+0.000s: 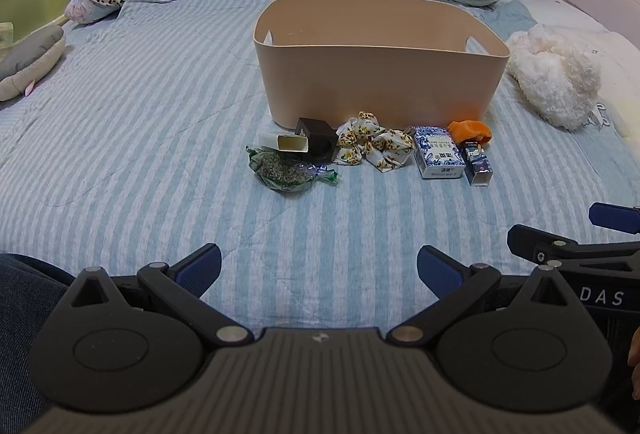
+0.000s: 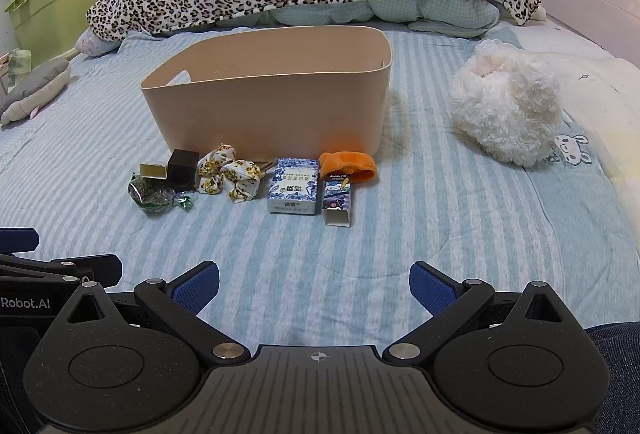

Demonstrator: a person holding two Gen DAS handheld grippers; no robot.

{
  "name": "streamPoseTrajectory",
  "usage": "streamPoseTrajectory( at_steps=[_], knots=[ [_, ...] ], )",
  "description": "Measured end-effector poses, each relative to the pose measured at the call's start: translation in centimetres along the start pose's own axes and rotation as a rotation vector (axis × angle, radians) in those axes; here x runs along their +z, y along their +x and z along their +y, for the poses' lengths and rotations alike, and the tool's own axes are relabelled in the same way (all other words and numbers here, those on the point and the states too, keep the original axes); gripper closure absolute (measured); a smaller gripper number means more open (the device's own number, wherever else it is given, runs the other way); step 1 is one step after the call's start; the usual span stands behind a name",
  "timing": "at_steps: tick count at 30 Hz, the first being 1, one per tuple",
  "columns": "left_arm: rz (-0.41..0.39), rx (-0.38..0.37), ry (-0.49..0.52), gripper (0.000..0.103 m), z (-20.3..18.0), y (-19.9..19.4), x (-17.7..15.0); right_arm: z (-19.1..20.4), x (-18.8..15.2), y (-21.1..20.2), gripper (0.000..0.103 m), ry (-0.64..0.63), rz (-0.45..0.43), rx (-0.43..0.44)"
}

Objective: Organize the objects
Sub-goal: 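Move both tools toward the items in front of the beige basket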

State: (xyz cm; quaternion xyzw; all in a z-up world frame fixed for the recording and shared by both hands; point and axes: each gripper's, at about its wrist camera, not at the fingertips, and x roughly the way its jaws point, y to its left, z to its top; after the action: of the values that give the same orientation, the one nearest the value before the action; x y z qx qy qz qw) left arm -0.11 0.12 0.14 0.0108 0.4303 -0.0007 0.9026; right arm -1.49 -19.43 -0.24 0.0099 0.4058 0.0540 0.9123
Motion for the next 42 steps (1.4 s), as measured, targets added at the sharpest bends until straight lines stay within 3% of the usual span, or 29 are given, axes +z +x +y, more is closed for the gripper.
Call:
streamPoseTrajectory(
  at_steps=[42],
  knots=[
    [0.043,-0.018,-0.025,0.000,0.4,2.0,0.6,0.0,0.6,2.0,0.000,-0.008,0.030,0.005]
  ],
)
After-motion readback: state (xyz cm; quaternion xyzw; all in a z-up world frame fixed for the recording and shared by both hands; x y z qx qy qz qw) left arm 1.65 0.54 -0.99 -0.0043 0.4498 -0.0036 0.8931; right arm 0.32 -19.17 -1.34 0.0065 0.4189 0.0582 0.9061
